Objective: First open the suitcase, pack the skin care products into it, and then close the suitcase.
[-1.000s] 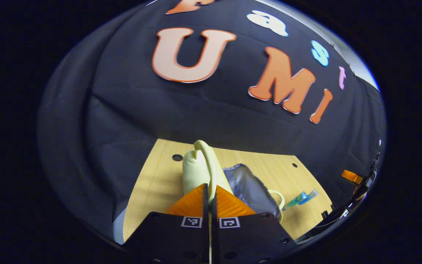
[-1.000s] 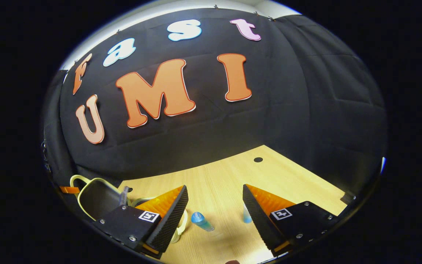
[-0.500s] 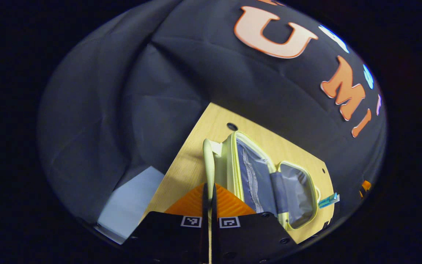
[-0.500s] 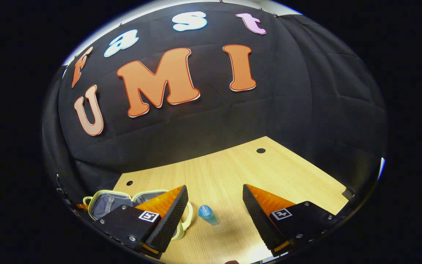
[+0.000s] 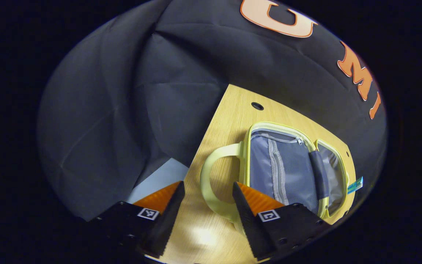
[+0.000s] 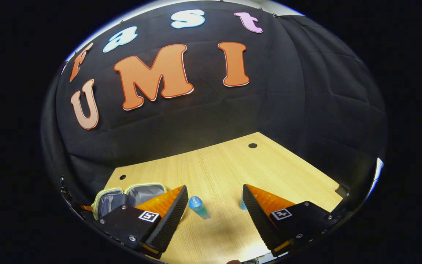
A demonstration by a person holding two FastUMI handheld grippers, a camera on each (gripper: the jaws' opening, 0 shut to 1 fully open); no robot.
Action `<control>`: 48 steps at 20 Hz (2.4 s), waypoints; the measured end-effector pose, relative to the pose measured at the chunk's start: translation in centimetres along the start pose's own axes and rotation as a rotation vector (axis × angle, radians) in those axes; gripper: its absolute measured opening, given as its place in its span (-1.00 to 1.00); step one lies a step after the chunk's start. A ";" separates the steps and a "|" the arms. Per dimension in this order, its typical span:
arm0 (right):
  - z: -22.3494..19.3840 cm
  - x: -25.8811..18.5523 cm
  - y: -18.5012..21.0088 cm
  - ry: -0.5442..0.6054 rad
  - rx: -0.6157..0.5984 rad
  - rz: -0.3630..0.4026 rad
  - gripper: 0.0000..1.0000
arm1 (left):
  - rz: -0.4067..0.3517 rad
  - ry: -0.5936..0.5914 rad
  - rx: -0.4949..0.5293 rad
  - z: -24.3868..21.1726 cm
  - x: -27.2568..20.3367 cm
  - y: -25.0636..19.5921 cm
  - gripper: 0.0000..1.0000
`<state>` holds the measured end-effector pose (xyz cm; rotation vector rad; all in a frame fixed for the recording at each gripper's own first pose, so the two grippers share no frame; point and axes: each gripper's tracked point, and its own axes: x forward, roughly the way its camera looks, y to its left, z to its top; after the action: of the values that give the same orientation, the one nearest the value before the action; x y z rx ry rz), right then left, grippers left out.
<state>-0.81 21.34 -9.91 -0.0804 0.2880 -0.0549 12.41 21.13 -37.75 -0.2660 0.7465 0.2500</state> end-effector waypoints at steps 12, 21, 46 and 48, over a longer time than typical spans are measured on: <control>-0.8 2.9 -4.1 0.050 -0.087 0.088 0.91 | 0.009 -0.357 0.171 6.4 -12.5 -19.8 0.94; -2.0 5.4 -10.4 0.121 -0.134 0.142 0.91 | -0.241 -0.491 0.491 -2.0 -14.6 -47.4 0.94; -7.8 7.2 -19.6 0.296 -0.140 0.116 0.93 | -0.210 -0.236 0.485 -18.4 -0.8 -61.2 0.60; -8.0 7.1 -19.3 0.297 -0.156 0.123 0.92 | -0.235 -0.238 0.480 -18.6 -0.6 -62.0 0.34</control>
<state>2.92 1.06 -17.84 -0.2098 0.5932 0.0793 19.86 -43.07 -41.20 0.1312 0.5134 -0.1220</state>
